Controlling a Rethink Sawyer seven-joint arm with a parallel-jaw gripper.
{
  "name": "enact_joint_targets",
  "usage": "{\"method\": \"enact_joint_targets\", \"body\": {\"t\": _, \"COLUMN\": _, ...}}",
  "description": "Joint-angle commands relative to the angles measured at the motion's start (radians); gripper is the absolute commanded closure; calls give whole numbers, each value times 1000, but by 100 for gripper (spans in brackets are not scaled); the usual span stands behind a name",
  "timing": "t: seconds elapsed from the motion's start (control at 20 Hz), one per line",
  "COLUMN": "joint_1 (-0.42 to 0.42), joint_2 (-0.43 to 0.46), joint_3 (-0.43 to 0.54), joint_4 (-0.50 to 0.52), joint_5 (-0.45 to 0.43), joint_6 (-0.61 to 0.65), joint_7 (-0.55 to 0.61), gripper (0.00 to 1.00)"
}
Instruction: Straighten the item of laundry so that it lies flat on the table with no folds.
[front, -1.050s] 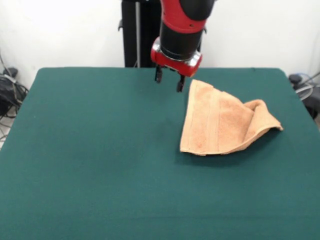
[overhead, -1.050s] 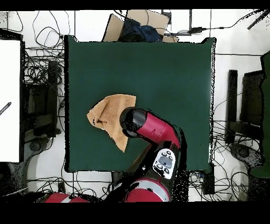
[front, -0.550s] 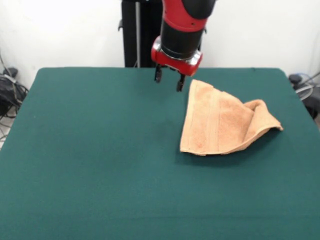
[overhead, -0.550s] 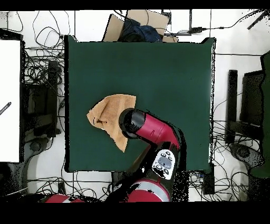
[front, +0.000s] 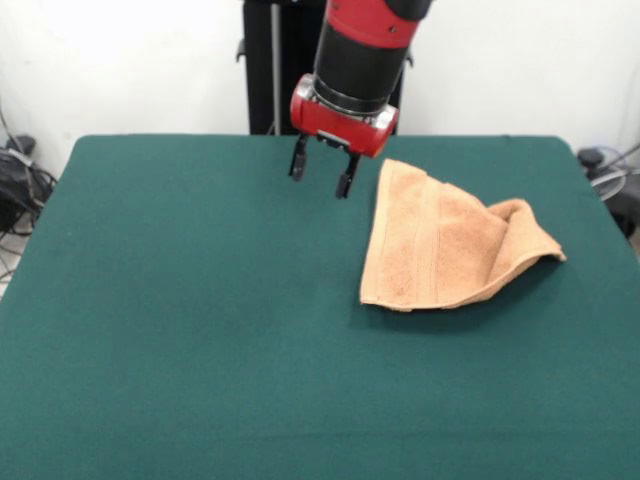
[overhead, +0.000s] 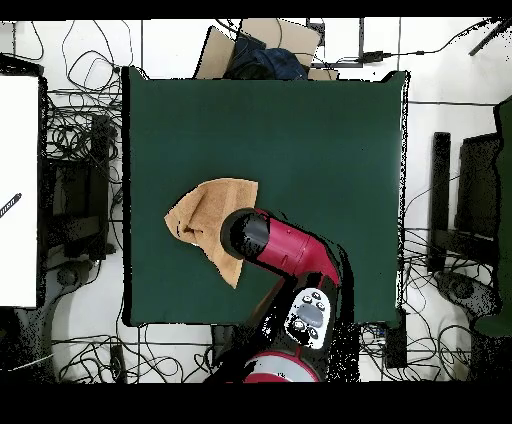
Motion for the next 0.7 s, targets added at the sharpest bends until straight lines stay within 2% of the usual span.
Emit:
{"method": "enact_joint_targets", "body": {"t": 0.05, "joint_1": 24, "joint_2": -23, "joint_3": 98, "joint_4": 102, "joint_5": -47, "joint_6": -106, "joint_7": 164, "gripper": 0}}
{"method": "enact_joint_targets", "body": {"t": 0.4, "joint_1": 7, "joint_2": -29, "joint_3": 129, "joint_4": 129, "joint_5": -32, "joint_6": -102, "joint_7": 165, "gripper": 0}}
{"method": "enact_joint_targets", "body": {"t": 0.55, "joint_1": -93, "joint_2": -51, "joint_3": 248, "joint_4": 180, "joint_5": -22, "joint_6": -127, "joint_7": 126, "gripper": 0}}
{"method": "enact_joint_targets", "body": {"t": 0.7, "joint_1": -159, "joint_2": -68, "joint_3": 325, "joint_4": 211, "joint_5": -22, "joint_6": -137, "joint_7": 104, "gripper": 0}}
